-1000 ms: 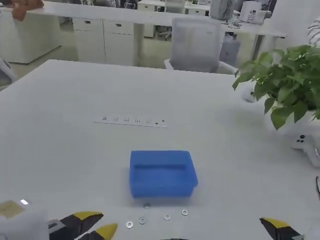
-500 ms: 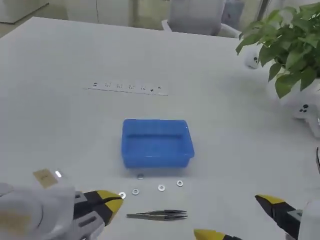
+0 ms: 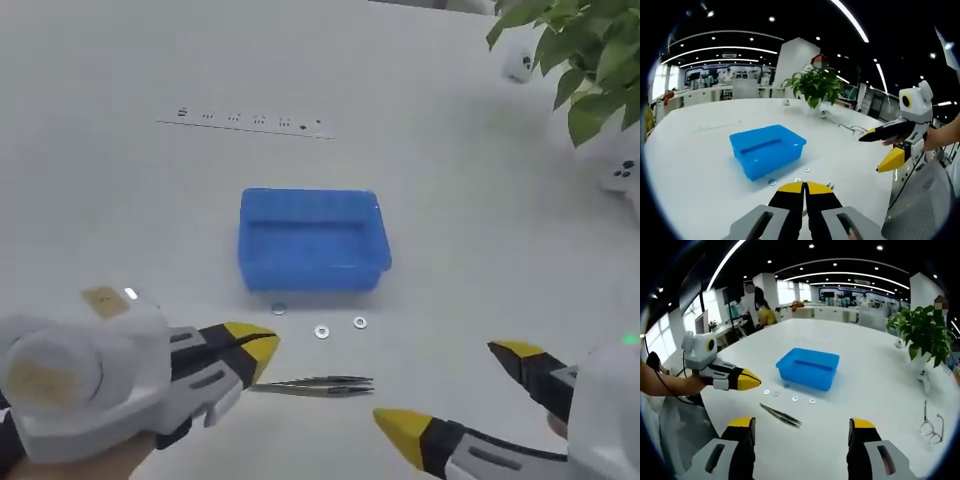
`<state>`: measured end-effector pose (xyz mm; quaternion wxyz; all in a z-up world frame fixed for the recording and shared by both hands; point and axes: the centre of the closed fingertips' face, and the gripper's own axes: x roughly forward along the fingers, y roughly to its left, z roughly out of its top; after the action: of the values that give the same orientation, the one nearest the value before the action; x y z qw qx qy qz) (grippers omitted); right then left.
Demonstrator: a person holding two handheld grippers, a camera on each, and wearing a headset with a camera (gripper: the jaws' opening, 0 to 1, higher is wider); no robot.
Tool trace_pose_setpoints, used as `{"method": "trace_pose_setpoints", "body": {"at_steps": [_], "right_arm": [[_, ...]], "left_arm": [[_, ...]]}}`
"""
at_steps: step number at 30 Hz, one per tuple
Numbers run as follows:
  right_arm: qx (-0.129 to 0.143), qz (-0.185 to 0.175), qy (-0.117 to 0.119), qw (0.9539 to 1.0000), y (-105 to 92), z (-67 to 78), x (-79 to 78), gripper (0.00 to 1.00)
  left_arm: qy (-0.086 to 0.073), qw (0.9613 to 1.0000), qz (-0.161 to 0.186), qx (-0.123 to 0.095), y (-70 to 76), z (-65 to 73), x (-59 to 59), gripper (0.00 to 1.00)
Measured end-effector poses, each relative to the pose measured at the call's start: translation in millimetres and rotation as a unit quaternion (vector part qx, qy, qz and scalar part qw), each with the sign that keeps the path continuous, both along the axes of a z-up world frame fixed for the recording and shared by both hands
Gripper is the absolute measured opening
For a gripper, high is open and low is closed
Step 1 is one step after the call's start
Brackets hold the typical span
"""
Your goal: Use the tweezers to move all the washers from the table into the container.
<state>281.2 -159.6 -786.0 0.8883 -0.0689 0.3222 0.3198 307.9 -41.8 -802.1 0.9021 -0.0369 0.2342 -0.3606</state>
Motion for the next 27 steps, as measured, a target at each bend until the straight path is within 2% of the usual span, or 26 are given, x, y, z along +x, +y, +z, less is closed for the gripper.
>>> {"method": "trace_pose_setpoints", "body": {"at_steps": [1,2,3,4,5,7,8,11,12,13,14,15,16,18,21,23,24,25,27], "right_arm": [[0.000,0.001,0.001,1.0000,0.1,-0.4,0.4,0.74],[-0.002,0.001,0.001,1.0000,-0.3,-0.7,0.5,0.74],[-0.004,0.001,0.000,1.0000,-0.7,-0.8,1.1,0.74],[-0.004,0.002,0.000,1.0000,-1.1,-1.1,1.5,0.74],[-0.005,0.002,0.000,1.0000,-1.4,-1.4,1.9,0.74],[-0.006,0.002,0.001,1.0000,-2.4,-1.9,2.6,0.74],[-0.005,0.001,0.001,1.0000,-2.9,-2.1,3.1,0.74],[-0.004,-0.001,0.005,1.0000,-3.4,-3.3,2.8,0.75],[-0.004,-0.002,0.004,1.0000,-3.8,-3.7,2.8,0.75],[-0.005,-0.002,0.005,1.0000,-4.0,-3.9,2.5,0.75],[-0.004,-0.003,0.005,1.0000,-4.1,-3.9,2.2,0.75],[-0.004,-0.003,0.005,1.0000,-4.2,-3.8,1.9,0.75],[-0.004,-0.004,0.005,1.0000,-4.4,-4.0,1.7,0.75],[-0.005,-0.004,0.005,1.0000,-5.1,-4.1,1.4,0.75],[-0.007,-0.005,0.004,1.0000,-6.3,-4.0,1.1,0.75],[-0.005,-0.006,0.005,1.0000,-6.3,-4.5,0.6,0.75],[-0.005,-0.006,0.006,1.0000,-6.1,-4.7,0.4,0.75],[-0.006,-0.004,0.006,1.0000,-5.6,-4.7,0.0,0.75],[-0.010,-0.001,0.005,0.9999,-5.1,-4.5,-0.5,0.75]], "left_arm": [[0.001,1.0000,-0.005,0.007,-1.2,-3.0,0.1,0.00],[0.010,0.9992,-0.024,0.031,-1.7,-11.4,-4.0,0.00],[0.015,0.9983,-0.033,0.044,-1.8,-17.2,-6.2,0.00],[0.017,0.9979,-0.038,0.050,-2.4,-20.3,-7.1,0.00],[0.023,0.9959,-0.049,0.072,-1.3,-29.4,-9.6,0.00],[0.021,0.9920,-0.068,0.104,1.1,-37.3,-10.8,0.00],[0.014,0.9895,-0.074,0.124,3.0,-39.6,-8.5,0.00],[0.011,0.9834,-0.108,0.146,2.3,-42.1,-7.9,0.00],[0.018,0.9802,-0.120,0.157,2.6,-45.6,-8.5,0.00],[0.033,0.9755,-0.135,0.171,4.1,-50.2,-12.1,0.00],[0.037,0.9726,-0.143,0.179,4.5,-52.5,-13.5,0.00],[0.037,0.9685,-0.169,0.179,1.0,-53.7,-17.5,0.04],[0.048,0.9679,-0.174,0.175,0.1,-54.3,-20.1,0.12],[0.050,0.9674,-0.175,0.176,0.5,-53.7,-20.2,0.17],[0.045,0.9595,-0.194,0.199,2.0,-56.0,-21.8,0.16],[0.051,0.9547,-0.204,0.211,2.2,-61.1,-22.8,0.14],[0.050,0.9539,-0.207,0.211,1.6,-62.5,-22.6,0.14],[0.057,0.9514,-0.213,0.215,1.8,-65.7,-23.3,0.14],[0.057,0.9495,-0.216,0.221,1.5,-67.8,-22.2,0.14]]}}
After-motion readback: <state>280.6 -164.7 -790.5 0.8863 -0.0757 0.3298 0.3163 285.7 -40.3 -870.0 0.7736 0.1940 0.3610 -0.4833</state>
